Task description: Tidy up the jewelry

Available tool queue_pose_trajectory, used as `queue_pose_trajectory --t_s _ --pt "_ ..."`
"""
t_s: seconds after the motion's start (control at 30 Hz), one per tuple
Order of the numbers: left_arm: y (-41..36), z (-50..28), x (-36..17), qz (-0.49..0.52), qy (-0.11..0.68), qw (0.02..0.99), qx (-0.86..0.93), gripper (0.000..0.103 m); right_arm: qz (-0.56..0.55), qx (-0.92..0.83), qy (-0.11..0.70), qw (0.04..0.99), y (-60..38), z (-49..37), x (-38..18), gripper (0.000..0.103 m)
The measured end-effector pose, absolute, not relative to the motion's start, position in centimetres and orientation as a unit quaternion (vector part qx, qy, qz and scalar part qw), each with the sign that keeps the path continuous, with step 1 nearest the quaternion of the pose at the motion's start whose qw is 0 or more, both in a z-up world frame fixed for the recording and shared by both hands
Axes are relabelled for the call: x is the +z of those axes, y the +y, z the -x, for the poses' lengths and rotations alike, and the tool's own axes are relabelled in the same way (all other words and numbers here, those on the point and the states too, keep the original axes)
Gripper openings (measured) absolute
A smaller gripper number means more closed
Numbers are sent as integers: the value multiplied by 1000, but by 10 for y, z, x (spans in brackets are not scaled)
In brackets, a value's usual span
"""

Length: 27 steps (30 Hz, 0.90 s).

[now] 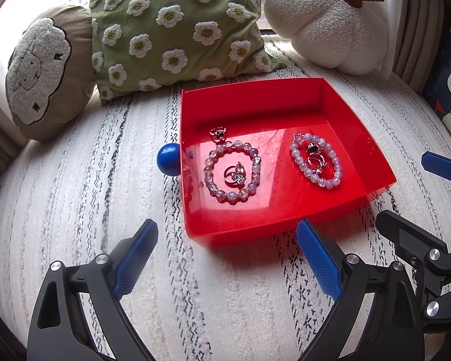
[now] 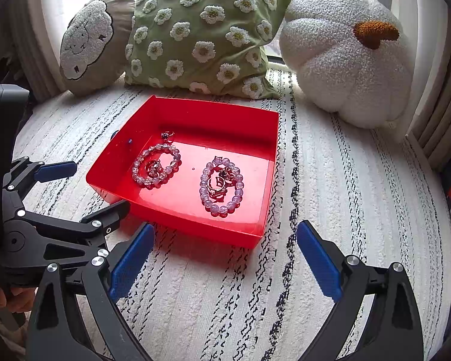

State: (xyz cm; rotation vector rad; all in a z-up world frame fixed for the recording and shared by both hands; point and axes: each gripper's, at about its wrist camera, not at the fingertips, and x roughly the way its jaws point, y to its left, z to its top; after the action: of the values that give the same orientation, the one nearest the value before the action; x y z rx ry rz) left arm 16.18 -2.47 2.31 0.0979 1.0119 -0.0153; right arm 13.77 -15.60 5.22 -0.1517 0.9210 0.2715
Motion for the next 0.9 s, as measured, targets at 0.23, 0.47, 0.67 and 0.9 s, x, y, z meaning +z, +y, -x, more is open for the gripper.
queue_pose_trajectory --t_s 0.23,0.47,0.67,0.9 --pt "-25 -162 23 -47 485 873 -6 90 74 131 443 884 -155 -137 52 93" --pt "-20 -166 19 -29 494 869 -10 90 73 131 443 884 -155 -137 51 93" --pt "-22 -164 21 -39 486 873 -6 90 74 131 443 884 -155 -137 52 93" --pt "-24 -162 25 -51 473 879 -4 90 75 132 442 884 -155 -137 53 93"
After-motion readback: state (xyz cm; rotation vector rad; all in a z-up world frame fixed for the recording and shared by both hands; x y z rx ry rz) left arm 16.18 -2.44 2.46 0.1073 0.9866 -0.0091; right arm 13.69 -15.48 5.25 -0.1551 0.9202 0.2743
